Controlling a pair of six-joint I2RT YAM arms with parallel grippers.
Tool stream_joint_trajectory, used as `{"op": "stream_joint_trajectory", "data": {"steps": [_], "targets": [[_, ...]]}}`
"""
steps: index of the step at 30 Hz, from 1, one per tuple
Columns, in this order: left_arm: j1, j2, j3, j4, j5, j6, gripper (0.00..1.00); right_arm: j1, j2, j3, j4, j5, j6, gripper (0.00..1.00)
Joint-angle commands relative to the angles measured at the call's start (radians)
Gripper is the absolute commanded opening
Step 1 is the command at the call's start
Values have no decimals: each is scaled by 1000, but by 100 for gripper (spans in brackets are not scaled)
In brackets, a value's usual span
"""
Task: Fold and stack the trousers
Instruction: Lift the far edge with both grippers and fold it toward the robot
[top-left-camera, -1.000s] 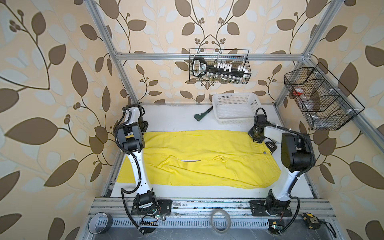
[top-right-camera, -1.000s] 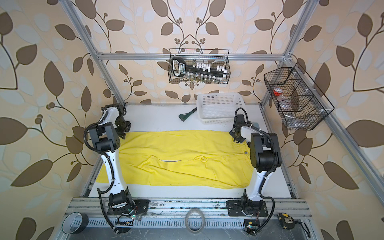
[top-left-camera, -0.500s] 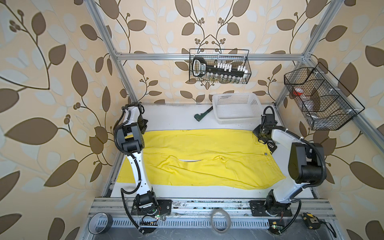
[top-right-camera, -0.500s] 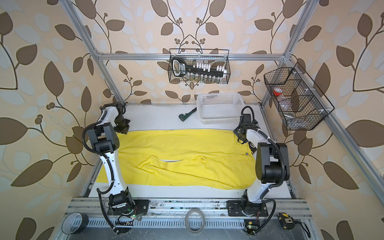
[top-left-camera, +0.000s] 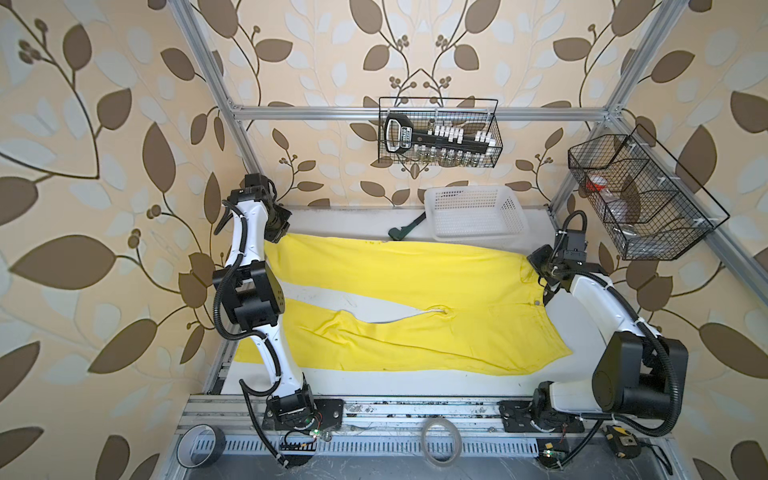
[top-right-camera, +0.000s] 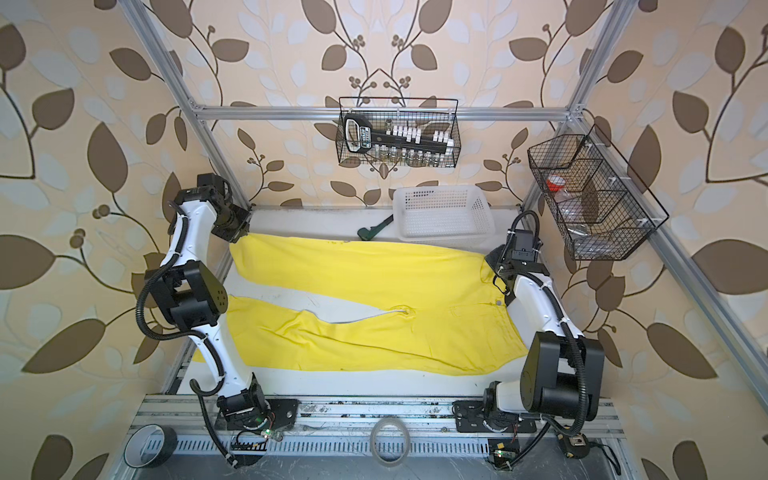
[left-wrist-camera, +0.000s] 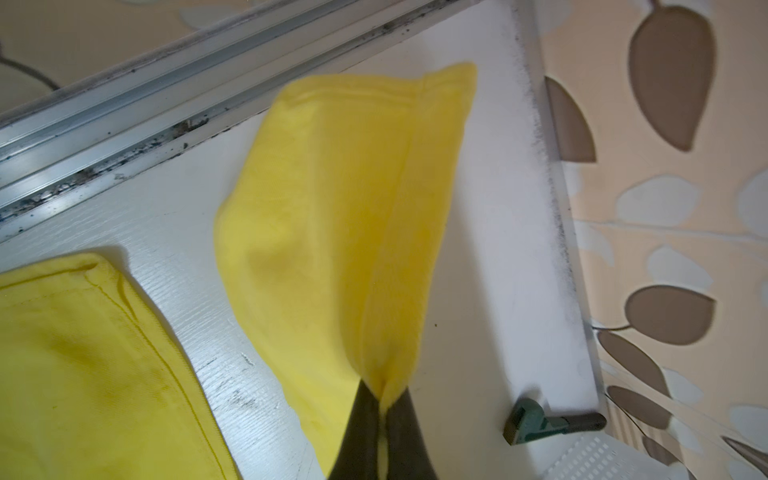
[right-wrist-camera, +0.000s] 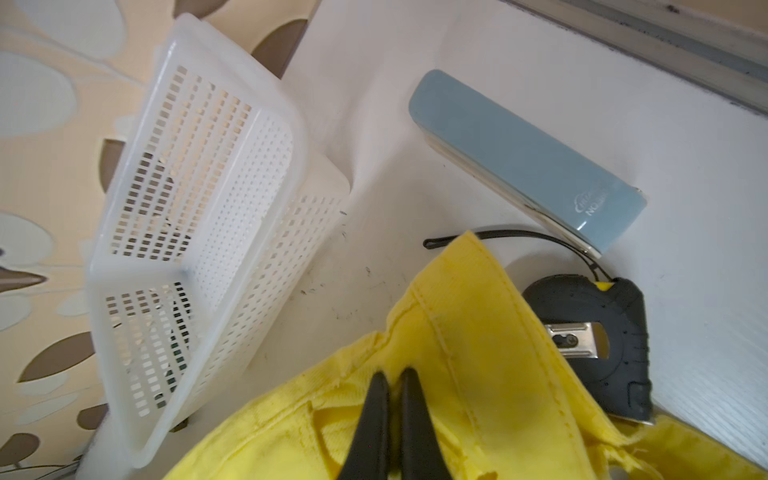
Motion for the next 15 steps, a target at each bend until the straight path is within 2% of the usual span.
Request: {"op": "stream_joint_trajectory", "data": {"steps": [1, 10, 13, 15], "targets": [[-2, -20, 101, 21, 48, 61, 0, -8, -15, 52, 61, -10, 34, 0], [-2, 67, 377, 2, 112, 60, 0, -9, 40, 160, 191, 8, 78, 0], [-2, 61, 380, 24, 127, 59, 0, -12, 66, 183, 218, 9, 76, 0], [-2, 49, 379, 28, 148, 63, 0, -20, 88, 188, 253, -32, 83, 0]]}}
